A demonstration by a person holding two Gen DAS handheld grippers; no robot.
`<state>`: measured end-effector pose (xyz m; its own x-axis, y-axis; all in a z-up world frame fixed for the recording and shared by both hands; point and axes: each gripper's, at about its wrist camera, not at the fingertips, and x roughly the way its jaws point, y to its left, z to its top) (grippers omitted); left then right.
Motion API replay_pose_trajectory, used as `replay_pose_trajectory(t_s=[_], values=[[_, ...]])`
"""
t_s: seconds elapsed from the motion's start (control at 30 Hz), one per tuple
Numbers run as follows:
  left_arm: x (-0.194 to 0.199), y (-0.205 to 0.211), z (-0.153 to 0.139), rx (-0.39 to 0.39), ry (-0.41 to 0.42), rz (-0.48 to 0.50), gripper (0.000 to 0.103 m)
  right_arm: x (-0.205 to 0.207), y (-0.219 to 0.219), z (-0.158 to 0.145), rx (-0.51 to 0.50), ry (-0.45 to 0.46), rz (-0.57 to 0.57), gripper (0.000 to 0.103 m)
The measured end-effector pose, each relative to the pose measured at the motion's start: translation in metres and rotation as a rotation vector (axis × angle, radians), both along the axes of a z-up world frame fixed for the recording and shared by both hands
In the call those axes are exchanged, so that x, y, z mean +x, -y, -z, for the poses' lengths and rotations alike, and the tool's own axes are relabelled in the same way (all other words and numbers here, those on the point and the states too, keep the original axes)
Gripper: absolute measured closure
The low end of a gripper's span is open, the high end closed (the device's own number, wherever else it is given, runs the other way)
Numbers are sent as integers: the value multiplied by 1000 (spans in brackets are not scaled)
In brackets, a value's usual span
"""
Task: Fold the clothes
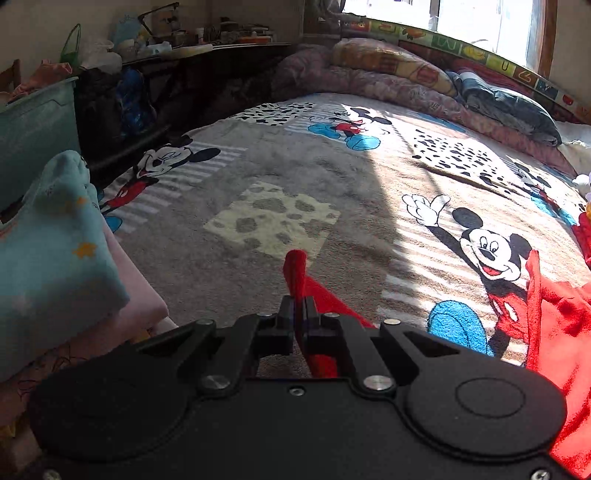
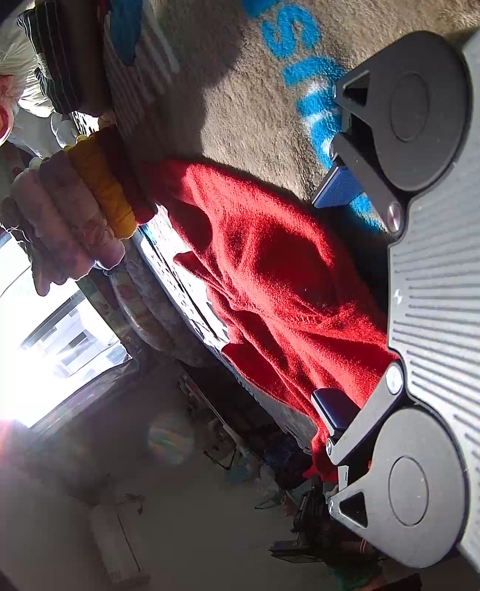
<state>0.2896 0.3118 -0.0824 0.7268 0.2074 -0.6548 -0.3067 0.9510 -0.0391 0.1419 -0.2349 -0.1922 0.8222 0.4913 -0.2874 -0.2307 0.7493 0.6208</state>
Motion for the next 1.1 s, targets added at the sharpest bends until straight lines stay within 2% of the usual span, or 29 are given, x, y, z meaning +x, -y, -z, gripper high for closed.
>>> replay_pose_trajectory(t_s=[0.2, 0.27, 0.33, 0.4, 0.5, 0.6, 0.67, 0.73, 0.77, 0.8, 1.0, 1.1], values=[[3, -3, 22, 16, -26, -23, 100, 0, 1, 0, 6, 3, -2, 1], [7, -4, 33, 8, -63, -27, 99, 0, 1, 1, 6, 3, -3, 1], [8, -3, 38, 16, -88, -34, 95, 0, 1, 1, 7, 3, -2, 1], [3, 2, 37, 52, -77, -37, 84, 0, 0, 0, 7, 3, -2, 1], [-5, 11, 34, 107, -60, -43, 77, 1, 0, 0, 6, 3, -2, 1], [-12, 21, 31, 132, -40, -30, 76, 1, 0, 0, 6, 3, -3, 1], [-21, 32, 28, 111, -25, -9, 76, 1, 0, 0, 5, 2, -4, 1], [-32, 46, 25, 64, -7, 19, 67, 1, 0, 0, 4, 0, -4, 1], [-38, 55, 24, 30, 6, 39, 53, 1, 0, -1, 4, -2, -4, 1], [-46, 66, 23, -7, 20, 63, 47, 2, 0, -1, 3, -6, -4, 1], [-101, 138, 35, -234, 46, 196, 47, 1, 4, -7, 9, -49, -5, 2], [-130, 169, 41, -281, 82, 237, 47, -3, 14, -8, 54, -71, 40, 8]])
